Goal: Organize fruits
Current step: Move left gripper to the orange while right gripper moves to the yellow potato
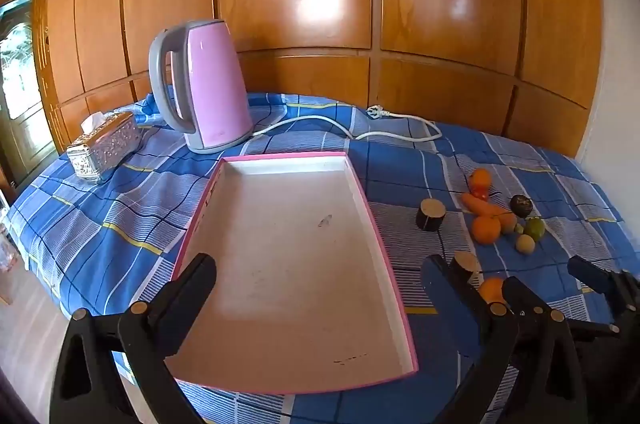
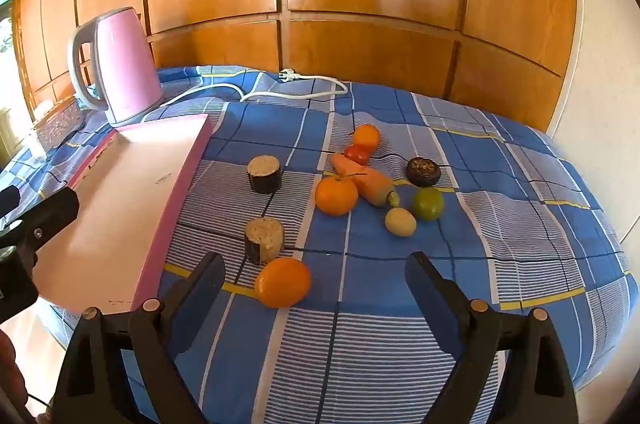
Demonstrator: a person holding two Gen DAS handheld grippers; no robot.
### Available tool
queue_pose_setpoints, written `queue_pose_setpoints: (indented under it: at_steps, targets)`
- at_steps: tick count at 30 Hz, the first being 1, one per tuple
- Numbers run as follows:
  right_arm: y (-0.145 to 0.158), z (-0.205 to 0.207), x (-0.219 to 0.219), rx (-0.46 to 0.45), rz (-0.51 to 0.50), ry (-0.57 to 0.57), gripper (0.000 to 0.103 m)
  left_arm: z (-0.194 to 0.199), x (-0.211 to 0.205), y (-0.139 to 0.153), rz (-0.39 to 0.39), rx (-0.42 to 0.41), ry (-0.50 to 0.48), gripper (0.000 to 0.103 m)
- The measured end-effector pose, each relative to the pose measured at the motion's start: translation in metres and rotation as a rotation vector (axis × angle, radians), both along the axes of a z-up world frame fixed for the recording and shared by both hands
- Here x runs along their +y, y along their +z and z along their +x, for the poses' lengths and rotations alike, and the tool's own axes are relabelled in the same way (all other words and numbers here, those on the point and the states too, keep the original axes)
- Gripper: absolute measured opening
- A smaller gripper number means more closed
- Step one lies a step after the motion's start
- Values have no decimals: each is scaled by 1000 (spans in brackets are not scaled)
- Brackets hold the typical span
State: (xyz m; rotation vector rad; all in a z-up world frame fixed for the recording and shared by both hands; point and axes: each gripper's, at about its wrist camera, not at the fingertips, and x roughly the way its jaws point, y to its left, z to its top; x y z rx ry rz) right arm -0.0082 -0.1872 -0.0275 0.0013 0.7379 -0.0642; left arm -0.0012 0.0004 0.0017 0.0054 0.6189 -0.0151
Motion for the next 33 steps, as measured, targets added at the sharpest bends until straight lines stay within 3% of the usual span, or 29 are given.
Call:
queue_pose_setpoints:
  at_steps: [10,19,21,27,29,33]
  targets:
    - [-3,2,-13,37,9,-59,93,-1,-11,-4,23,10,-42,102]
    - [-9,4,-28,13,6,-65,93,2,-23,-7,13,57,-118,98]
    - [-11,5,-32,13,24,-69,93,4,-30,-9,38,47,-148,94]
    - [-16,9,-45,15,49,-86,91,11,-48,-11,6,76,-257,77]
    - [-17,10,-54,12,65,-107,87,13,-54,-15,11,95,-299,71]
    - [-20,13,-71,42,92,-130,69,19,-68,-22,-22,158,-403,55]
